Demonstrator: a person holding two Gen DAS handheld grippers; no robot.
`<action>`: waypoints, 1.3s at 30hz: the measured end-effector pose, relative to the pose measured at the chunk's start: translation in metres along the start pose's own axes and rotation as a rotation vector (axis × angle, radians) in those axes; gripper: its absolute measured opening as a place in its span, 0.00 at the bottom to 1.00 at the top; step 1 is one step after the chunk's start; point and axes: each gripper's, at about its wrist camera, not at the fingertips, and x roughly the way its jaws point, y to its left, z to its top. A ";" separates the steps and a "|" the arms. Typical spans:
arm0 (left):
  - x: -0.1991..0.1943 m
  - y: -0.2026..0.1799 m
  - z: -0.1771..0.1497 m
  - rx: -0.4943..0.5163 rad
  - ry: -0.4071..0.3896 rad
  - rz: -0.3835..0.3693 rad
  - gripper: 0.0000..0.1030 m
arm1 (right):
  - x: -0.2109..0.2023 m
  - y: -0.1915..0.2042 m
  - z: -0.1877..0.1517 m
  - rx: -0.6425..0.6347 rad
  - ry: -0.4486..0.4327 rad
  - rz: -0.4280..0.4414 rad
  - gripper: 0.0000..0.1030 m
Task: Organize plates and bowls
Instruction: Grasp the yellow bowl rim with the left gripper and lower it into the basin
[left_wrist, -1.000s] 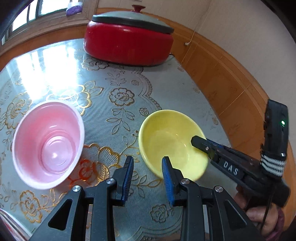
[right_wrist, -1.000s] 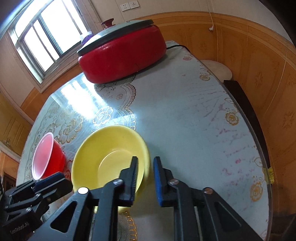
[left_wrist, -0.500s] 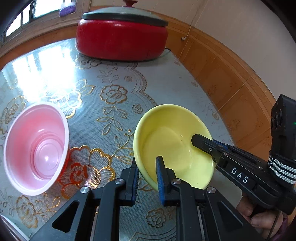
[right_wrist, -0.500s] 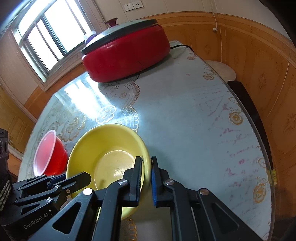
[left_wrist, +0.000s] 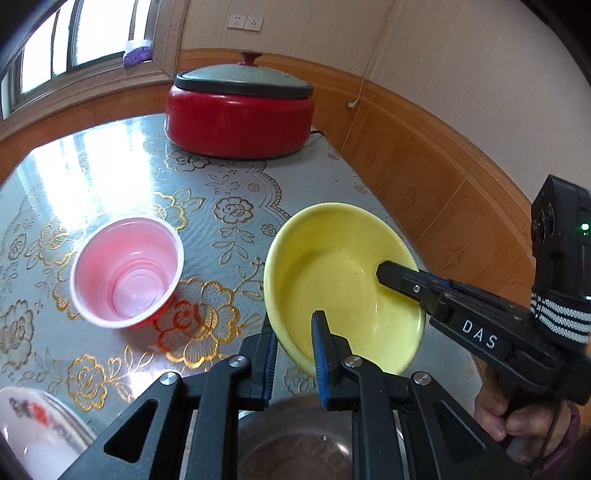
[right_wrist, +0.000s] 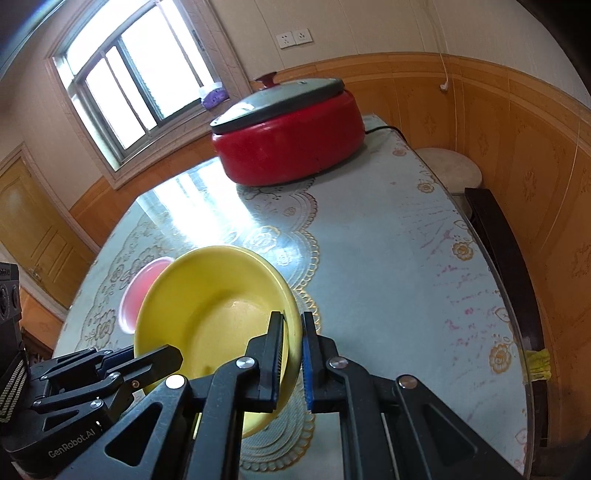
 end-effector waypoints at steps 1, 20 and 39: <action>-0.008 0.000 -0.005 0.006 -0.007 -0.005 0.18 | -0.006 0.004 -0.003 -0.008 -0.004 0.009 0.08; -0.067 0.022 -0.100 0.005 0.029 -0.028 0.18 | -0.034 0.059 -0.077 -0.164 0.121 0.090 0.08; -0.052 0.026 -0.126 -0.001 0.086 -0.037 0.21 | -0.011 0.056 -0.114 -0.230 0.284 -0.001 0.10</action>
